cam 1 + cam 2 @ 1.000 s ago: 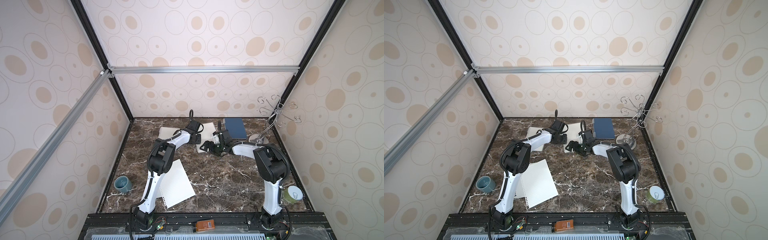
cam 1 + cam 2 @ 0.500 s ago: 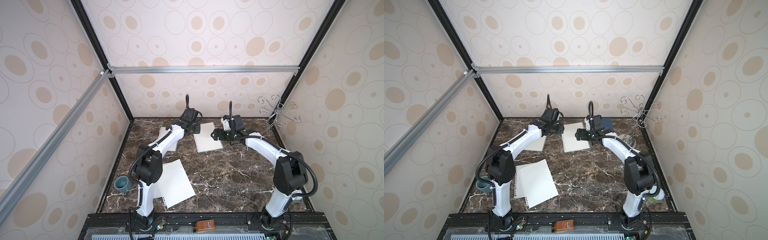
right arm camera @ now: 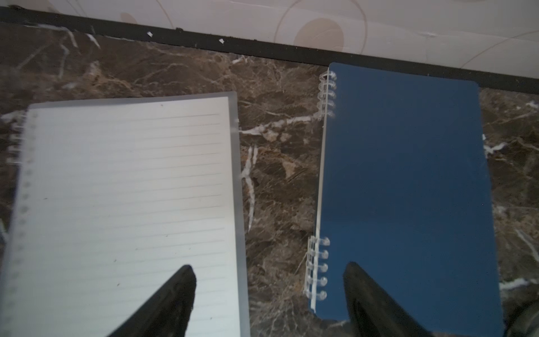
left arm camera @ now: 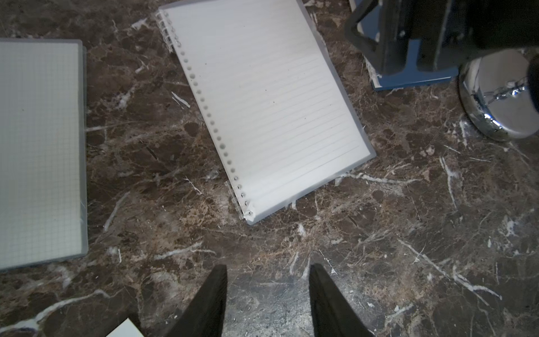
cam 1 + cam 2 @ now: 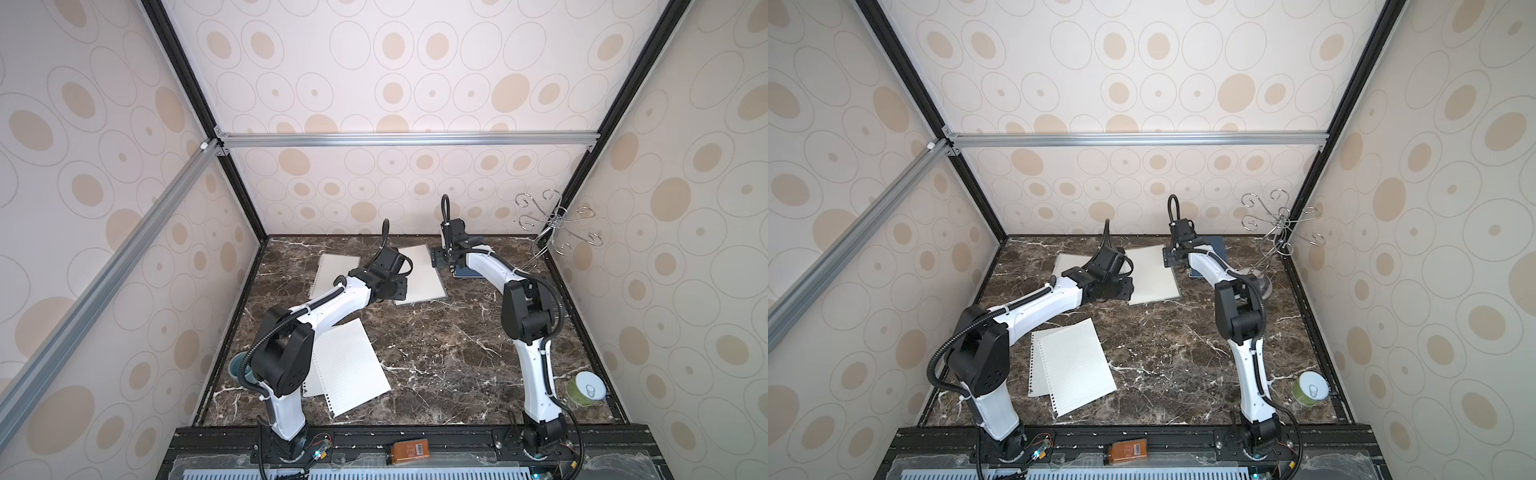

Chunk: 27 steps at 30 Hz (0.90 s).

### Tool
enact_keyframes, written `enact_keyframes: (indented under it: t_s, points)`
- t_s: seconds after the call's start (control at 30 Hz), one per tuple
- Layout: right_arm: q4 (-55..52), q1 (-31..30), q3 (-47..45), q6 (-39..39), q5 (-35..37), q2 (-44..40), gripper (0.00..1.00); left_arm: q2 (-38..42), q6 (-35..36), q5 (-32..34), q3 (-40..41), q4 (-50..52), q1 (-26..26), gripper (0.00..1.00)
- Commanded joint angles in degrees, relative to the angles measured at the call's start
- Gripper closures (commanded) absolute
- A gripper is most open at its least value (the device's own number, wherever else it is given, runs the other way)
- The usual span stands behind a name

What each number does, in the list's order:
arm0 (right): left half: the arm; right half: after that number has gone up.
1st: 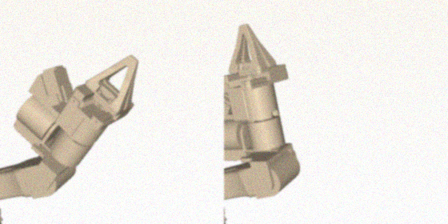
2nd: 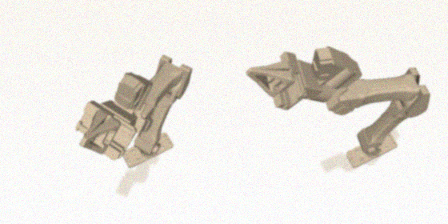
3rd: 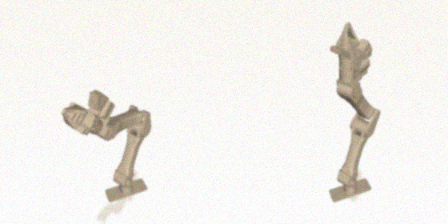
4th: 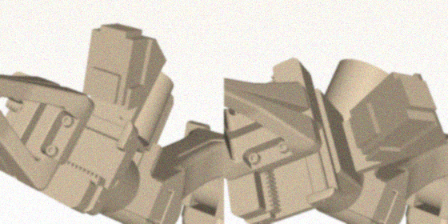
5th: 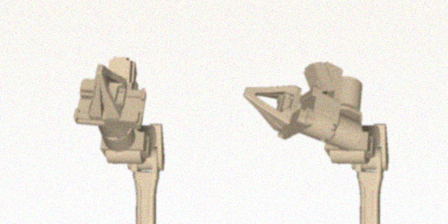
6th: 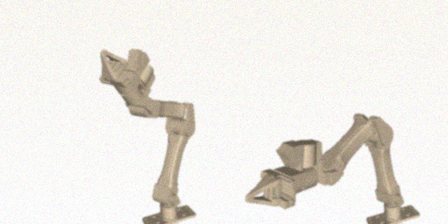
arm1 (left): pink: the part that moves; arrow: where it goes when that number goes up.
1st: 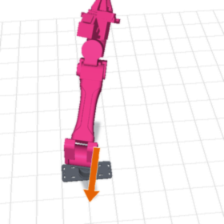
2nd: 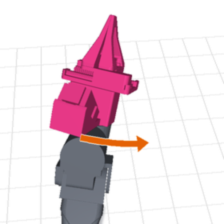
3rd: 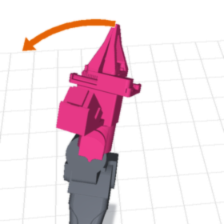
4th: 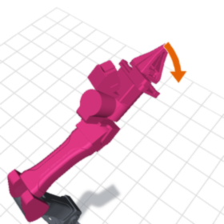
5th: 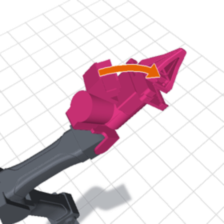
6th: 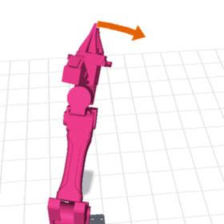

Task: Tear off pages from different notebooks
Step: Move the notebook to the center of the board.

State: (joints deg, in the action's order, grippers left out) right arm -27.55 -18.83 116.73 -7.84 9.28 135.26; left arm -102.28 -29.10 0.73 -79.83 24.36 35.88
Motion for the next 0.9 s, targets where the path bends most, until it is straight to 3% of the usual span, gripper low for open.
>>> enact_keyframes:
  t_s: [0.0, 0.13, 0.33, 0.7, 0.87]
  points:
    - [-7.7, 0.2, 8.9, 2.7, 4.3, 5.3, 0.21, 3.4, -2.5, 1.6, 1.6, -2.1, 1.0, 0.53]
    - [-15.1, 0.6, 19.4, 2.7, 8.6, 11.3, 0.27, 5.0, -2.7, 2.2, 3.2, -1.7, 1.3, 0.53]
    - [-17.9, 1.5, 18.9, 4.2, 11.5, 11.6, 0.34, 5.4, -2.7, 2.2, 3.1, -1.7, 1.3, 0.53]
    - [-26.0, 5.1, 19.1, 5.8, -0.5, 10.6, 0.44, -0.9, -1.2, 1.0, -3.2, -0.6, 3.7, 0.53]
    - [-27.7, 5.1, 20.8, 6.1, -1.8, 12.4, 0.44, -1.3, -1.1, 1.4, -3.6, -0.5, 3.9, 0.53]
